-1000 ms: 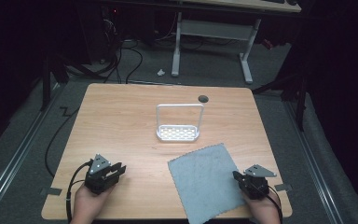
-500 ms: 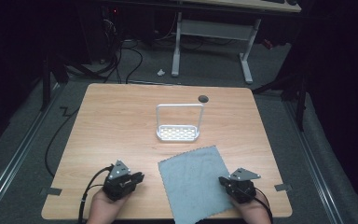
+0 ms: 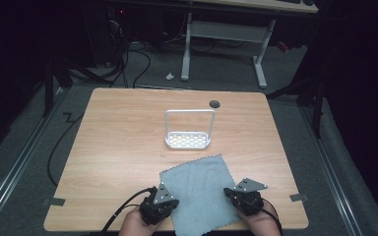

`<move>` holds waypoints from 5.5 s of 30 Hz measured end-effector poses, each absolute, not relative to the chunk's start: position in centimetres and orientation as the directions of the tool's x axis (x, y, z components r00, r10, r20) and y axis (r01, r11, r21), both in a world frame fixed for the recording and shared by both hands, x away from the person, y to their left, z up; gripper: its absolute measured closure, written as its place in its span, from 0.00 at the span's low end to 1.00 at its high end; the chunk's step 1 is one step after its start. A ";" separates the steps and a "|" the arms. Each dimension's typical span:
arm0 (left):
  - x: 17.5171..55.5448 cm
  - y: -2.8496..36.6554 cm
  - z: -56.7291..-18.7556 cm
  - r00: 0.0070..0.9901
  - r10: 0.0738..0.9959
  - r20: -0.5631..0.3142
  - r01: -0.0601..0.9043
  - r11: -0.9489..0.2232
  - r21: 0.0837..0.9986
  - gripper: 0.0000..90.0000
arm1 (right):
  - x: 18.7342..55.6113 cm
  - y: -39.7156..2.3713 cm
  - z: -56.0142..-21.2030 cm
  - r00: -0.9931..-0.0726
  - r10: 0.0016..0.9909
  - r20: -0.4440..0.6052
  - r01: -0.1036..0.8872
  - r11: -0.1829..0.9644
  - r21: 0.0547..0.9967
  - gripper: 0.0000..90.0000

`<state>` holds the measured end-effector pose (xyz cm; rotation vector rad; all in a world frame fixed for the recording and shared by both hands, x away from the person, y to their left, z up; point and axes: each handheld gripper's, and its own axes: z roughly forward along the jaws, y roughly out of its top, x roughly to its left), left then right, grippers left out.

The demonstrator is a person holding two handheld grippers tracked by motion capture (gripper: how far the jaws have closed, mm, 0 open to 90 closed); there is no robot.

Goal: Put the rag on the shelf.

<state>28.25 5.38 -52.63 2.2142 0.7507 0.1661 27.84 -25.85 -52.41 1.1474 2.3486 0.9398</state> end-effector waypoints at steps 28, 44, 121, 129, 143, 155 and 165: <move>32.7 9.3 -53.1 0.689 0.720 -0.085 0.520 -0.409 0.750 0.91 | 31.4 -24.3 -52.9 -0.549 0.832 -0.074 0.536 0.419 0.733 0.99; 29.8 11.0 -52.2 0.740 0.646 -0.190 0.583 -0.475 0.659 0.94 | 28.3 -24.0 -52.8 -0.640 0.766 -0.056 0.502 0.473 0.724 0.98; 35.7 10.9 -53.4 0.627 0.771 -0.112 0.554 -0.340 0.760 0.97 | 34.4 -22.9 -53.0 -0.504 0.864 -0.001 0.584 0.342 0.736 0.99; 35.5 10.6 -53.4 0.637 0.767 -0.079 0.535 -0.365 0.762 0.98 | 33.7 -23.1 -52.8 -0.511 0.859 -0.002 0.567 0.339 0.751 0.99; 34.6 11.5 -52.5 0.632 0.765 -0.124 0.494 -0.275 0.825 0.98 | 32.3 -23.4 -51.5 -0.512 0.859 -0.010 0.489 0.301 0.818 0.99; 33.0 11.8 -49.9 0.644 0.756 -0.116 0.408 -0.211 0.888 0.98 | 30.7 -23.8 -49.4 -0.509 0.861 -0.020 0.398 0.256 0.881 0.99; 32.1 12.1 -48.1 0.640 0.763 -0.088 0.343 -0.181 0.922 0.98 | 29.8 -24.1 -47.8 -0.501 0.864 -0.043 0.325 0.234 0.916 0.99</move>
